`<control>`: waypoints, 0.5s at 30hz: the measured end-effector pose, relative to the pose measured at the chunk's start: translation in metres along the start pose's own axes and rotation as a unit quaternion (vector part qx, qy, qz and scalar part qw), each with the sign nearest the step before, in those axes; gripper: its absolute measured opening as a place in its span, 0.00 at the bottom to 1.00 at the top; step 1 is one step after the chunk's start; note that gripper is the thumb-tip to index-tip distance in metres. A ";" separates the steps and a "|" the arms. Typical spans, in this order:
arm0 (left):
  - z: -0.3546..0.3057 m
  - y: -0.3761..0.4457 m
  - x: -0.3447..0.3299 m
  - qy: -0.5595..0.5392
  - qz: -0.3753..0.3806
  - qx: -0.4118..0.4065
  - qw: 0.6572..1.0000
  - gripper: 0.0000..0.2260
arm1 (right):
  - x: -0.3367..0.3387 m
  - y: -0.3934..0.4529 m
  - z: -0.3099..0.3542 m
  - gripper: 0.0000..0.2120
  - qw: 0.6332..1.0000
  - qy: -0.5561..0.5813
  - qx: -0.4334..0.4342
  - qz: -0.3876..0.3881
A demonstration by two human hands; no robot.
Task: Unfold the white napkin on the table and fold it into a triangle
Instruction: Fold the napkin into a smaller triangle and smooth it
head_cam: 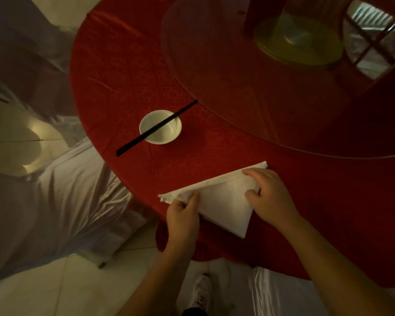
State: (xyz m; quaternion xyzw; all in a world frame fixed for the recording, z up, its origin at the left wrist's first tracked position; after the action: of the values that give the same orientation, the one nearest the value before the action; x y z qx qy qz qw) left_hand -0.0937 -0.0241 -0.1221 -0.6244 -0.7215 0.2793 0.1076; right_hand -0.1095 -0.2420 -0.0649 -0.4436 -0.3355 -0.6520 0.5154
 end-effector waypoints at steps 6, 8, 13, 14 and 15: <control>-0.009 0.020 0.023 0.012 -0.051 -0.021 0.998 0.03 | -0.023 0.024 -0.047 0.20 0.995 -0.097 0.004 0.039; -0.011 0.023 0.028 0.032 -0.061 -0.035 0.997 0.04 | -0.024 0.028 -0.047 0.20 0.993 -0.112 0.004 0.032; -0.015 0.026 0.031 0.090 -0.078 -0.084 0.989 0.05 | -0.028 0.028 -0.045 0.19 0.994 -0.104 0.007 0.024; -0.015 0.026 0.031 0.106 -0.080 -0.095 0.987 0.06 | -0.028 0.027 -0.046 0.19 0.995 -0.098 0.012 0.020; -0.015 0.025 0.030 0.123 -0.084 -0.105 0.983 0.06 | -0.027 0.026 -0.047 0.20 0.996 -0.092 0.014 0.014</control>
State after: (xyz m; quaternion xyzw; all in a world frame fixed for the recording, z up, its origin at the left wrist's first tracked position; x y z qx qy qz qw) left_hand -0.0706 0.0107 -0.1289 -0.5992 -0.7777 0.1131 0.1526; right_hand -0.0933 -0.2800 -0.1087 -0.4990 -0.3845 -0.5963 0.4976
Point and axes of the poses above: each hand's wrist, its own y-axis towards the middle knuckle, its own x-axis out of the back of the hand, z = x × y, the point moved 7 cm from there along y, towards the middle knuckle, and after that the axes turned 12 degrees about -y, right-handed, at the moved point
